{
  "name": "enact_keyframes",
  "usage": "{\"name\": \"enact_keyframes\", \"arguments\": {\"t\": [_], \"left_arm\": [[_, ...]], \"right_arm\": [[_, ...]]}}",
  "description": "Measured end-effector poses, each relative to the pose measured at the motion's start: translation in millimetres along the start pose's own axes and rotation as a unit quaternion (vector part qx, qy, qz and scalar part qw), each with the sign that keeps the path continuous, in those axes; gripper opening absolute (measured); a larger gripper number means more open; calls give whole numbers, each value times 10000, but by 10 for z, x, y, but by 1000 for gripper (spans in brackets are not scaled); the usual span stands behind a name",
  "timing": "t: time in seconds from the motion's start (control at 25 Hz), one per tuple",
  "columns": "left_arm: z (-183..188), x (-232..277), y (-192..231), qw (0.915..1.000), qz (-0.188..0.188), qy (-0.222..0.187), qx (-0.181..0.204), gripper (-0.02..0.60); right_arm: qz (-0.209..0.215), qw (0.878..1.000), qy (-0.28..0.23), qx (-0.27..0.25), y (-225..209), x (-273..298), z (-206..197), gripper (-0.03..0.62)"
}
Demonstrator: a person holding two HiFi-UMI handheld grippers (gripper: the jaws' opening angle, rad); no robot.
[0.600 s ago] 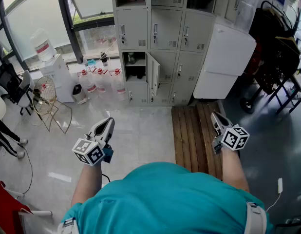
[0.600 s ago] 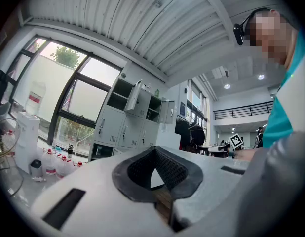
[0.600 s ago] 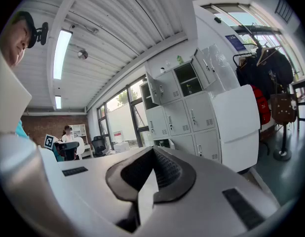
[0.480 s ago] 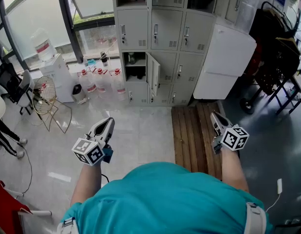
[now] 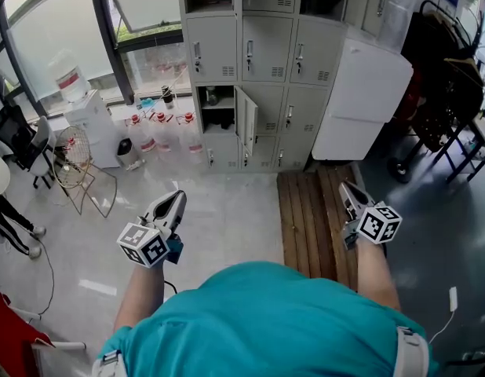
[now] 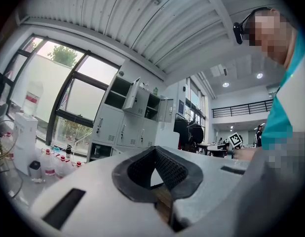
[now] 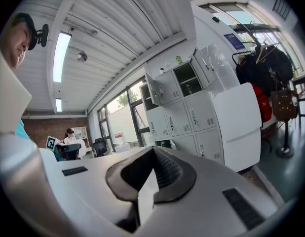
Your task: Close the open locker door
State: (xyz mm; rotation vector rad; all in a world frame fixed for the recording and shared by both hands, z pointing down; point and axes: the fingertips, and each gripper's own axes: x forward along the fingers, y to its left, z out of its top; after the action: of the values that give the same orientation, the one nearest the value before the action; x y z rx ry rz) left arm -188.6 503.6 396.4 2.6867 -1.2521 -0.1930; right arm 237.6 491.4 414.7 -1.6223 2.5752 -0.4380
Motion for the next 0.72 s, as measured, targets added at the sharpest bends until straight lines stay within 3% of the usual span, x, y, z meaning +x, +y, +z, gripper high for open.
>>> {"name": "enact_keyframes", "arguments": {"t": [0.16, 0.72], "left_arm": [[-54, 125, -93, 10000, -15, 28, -3, 5], [-451, 1168, -1000, 9993, -274, 210, -140, 5]], "right_arm": [[112, 9992, -86, 363, -140, -49, -8, -2], [464, 9986, 242, -111, -972, -459, 95, -2]]}}
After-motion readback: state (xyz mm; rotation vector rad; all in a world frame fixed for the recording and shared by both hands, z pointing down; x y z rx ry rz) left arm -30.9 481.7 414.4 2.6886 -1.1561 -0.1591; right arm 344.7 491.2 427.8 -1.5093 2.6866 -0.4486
